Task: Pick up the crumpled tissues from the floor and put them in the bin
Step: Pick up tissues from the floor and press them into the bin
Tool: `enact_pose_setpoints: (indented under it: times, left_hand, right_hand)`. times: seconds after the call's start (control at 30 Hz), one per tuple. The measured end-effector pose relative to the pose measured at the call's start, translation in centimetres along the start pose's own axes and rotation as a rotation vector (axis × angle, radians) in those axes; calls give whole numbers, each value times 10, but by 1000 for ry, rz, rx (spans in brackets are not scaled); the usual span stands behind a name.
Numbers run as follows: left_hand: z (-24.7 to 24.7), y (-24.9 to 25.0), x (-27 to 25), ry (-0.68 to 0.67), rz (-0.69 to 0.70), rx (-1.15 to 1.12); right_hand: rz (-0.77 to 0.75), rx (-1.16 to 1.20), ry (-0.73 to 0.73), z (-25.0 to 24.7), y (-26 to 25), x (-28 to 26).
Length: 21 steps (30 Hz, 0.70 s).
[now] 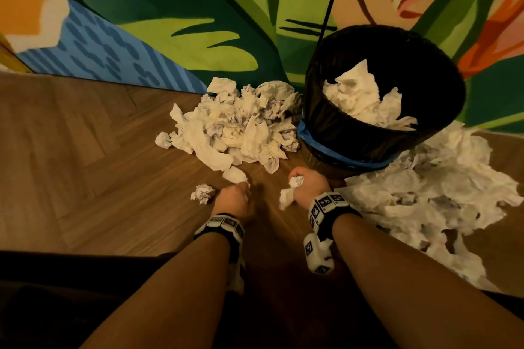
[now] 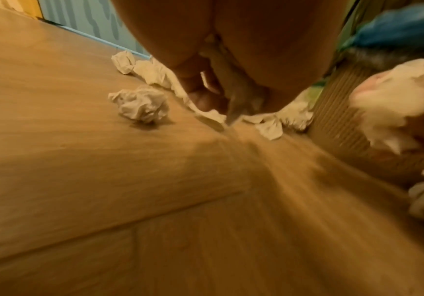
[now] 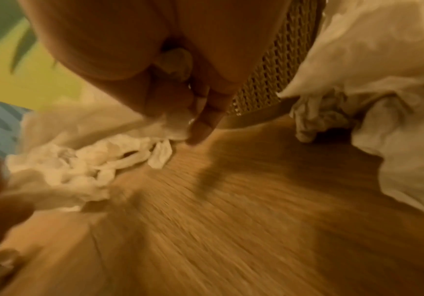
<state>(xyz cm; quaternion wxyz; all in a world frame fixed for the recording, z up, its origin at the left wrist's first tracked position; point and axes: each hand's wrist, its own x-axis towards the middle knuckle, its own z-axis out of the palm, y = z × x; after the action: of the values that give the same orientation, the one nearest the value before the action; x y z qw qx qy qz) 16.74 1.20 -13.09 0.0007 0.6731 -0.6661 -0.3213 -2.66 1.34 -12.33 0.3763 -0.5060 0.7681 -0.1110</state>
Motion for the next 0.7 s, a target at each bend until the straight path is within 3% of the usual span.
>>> enact_pose_setpoints:
  times: [0.1,0.33,0.53,0.6,0.7]
  left_hand:
    - [-10,9,-6,89,66,-197]
    - [-72,41,4,214,112,-277]
    - [-163,110,19,594,309,-360]
    - [-188,141,17,623,391,-482]
    - [-208,186,8,558,501,-633]
  right_hand:
    - [-64,-17,-10,-13,-11,-4]
    - [-428,-166,28,-67,-78,-29]
    - [-805,-320,228,-157,-152,-64]
    - [-813,-358,285,-195,-159,-70]
    - [-714,-319,415,-245,-141,-67]
